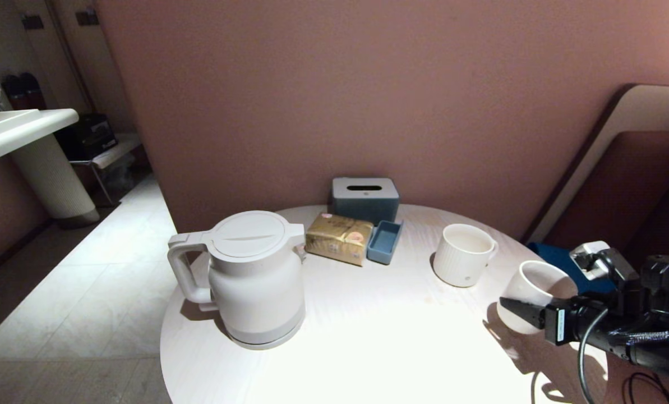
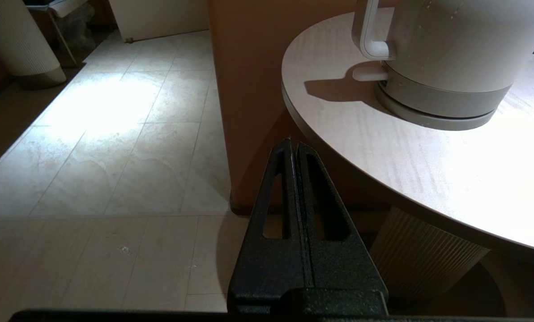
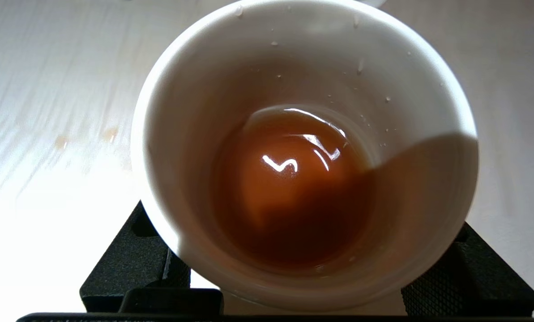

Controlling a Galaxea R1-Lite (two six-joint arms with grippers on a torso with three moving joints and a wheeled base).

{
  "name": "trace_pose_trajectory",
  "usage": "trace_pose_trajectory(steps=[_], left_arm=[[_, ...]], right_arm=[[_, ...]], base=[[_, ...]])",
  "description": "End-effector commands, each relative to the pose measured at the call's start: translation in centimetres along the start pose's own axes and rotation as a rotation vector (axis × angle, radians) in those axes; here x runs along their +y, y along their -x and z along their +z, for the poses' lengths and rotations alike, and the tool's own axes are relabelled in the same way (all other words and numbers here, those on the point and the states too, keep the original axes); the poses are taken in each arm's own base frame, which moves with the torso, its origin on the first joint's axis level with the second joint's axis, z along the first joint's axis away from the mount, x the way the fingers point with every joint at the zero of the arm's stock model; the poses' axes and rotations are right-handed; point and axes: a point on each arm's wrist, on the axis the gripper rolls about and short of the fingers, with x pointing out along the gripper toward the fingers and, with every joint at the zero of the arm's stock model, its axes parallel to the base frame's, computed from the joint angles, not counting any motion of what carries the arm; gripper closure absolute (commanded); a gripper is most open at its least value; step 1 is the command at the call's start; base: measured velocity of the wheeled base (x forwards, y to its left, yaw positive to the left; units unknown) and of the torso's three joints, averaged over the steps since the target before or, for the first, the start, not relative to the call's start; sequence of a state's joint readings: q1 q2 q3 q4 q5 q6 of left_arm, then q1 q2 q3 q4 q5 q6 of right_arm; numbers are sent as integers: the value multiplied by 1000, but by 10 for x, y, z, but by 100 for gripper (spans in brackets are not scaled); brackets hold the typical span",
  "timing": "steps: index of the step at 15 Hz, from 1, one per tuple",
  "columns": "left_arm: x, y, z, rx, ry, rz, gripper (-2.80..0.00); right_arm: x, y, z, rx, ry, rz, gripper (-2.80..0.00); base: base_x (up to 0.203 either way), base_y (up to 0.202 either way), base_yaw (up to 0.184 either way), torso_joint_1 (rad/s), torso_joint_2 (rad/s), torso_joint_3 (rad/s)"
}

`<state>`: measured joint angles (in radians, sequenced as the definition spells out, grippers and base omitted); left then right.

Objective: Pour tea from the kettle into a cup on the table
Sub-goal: Pick up the cup, then pour water into another cup

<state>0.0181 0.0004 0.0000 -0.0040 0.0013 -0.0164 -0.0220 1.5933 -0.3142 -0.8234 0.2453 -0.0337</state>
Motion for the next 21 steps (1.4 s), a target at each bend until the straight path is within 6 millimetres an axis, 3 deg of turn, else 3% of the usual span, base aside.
trace_pose_trajectory(steps=[1,6,9,15,21], left_arm=[[0,0,0,-1,0,1,0],[0,0,0,-1,0,1,0],[0,0,0,-1,0,1,0],[0,0,0,-1,0,1,0],[0,0,0,-1,0,1,0]], right_arm=[[-6,8,16,-44,-1,-31,0],[-14,19,55,-47,-11,-87,0],[-22,6,78,-49,5,-150,0],[-34,-25,90,10,279,-246,0],[-39,-50,102,5,351,-239,0]], base=[[0,0,0,0,0,0],[0,0,0,0,0,0],[0,0,0,0,0,0],[0,0,0,0,0,0],[0,0,0,0,0,0]])
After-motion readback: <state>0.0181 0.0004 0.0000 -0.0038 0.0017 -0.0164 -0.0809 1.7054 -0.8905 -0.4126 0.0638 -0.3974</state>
